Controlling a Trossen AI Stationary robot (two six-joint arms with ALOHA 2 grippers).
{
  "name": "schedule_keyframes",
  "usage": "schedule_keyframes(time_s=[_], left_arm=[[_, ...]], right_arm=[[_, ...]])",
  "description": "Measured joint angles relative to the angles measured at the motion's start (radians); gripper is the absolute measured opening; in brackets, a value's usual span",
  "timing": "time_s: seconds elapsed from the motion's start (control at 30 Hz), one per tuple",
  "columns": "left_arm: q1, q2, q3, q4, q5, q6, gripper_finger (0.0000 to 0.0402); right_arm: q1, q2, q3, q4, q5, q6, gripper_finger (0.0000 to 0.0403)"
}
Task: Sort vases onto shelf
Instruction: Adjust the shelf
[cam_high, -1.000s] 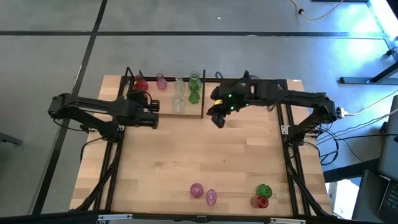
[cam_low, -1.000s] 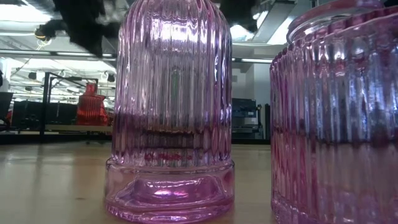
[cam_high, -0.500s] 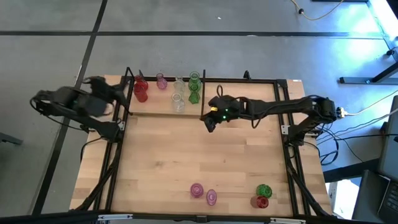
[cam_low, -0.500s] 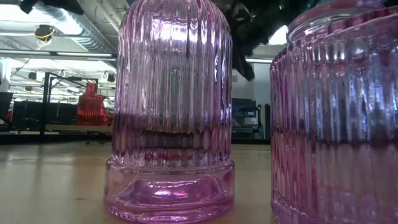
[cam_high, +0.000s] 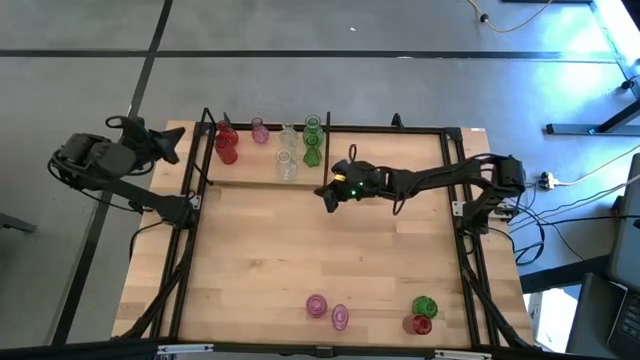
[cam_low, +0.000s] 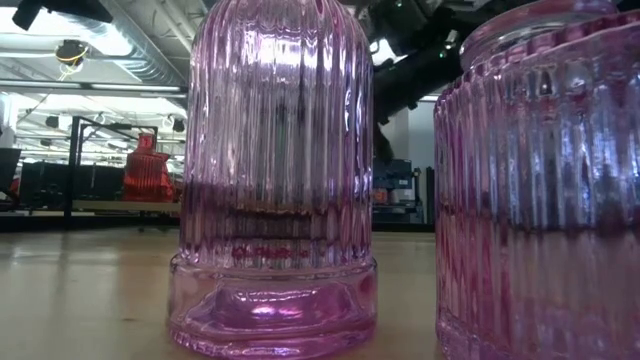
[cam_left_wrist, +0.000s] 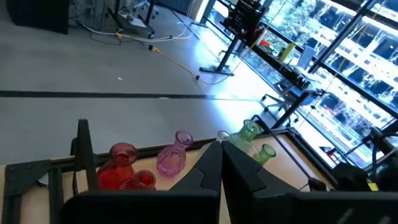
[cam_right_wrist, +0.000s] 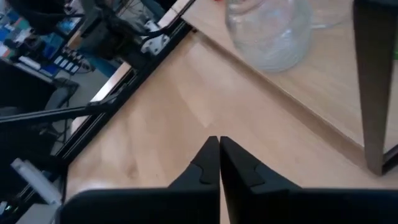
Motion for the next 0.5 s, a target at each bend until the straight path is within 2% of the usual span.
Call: schedule_keyframes(time_s=[0.23, 0.5], left_arm=[[0.0, 0.0, 0.0, 0.0, 0.02, 0.008, 0.0], [0.0, 0.0, 0.0, 0.0, 0.021, 0.009, 0.0]], right_arm=[[-0.013, 0.011, 0.0, 0.006, 0.117, 0.001, 0.0], [-0.047, 0.011, 0.0, -0.016, 0.141, 0.001, 0.0]])
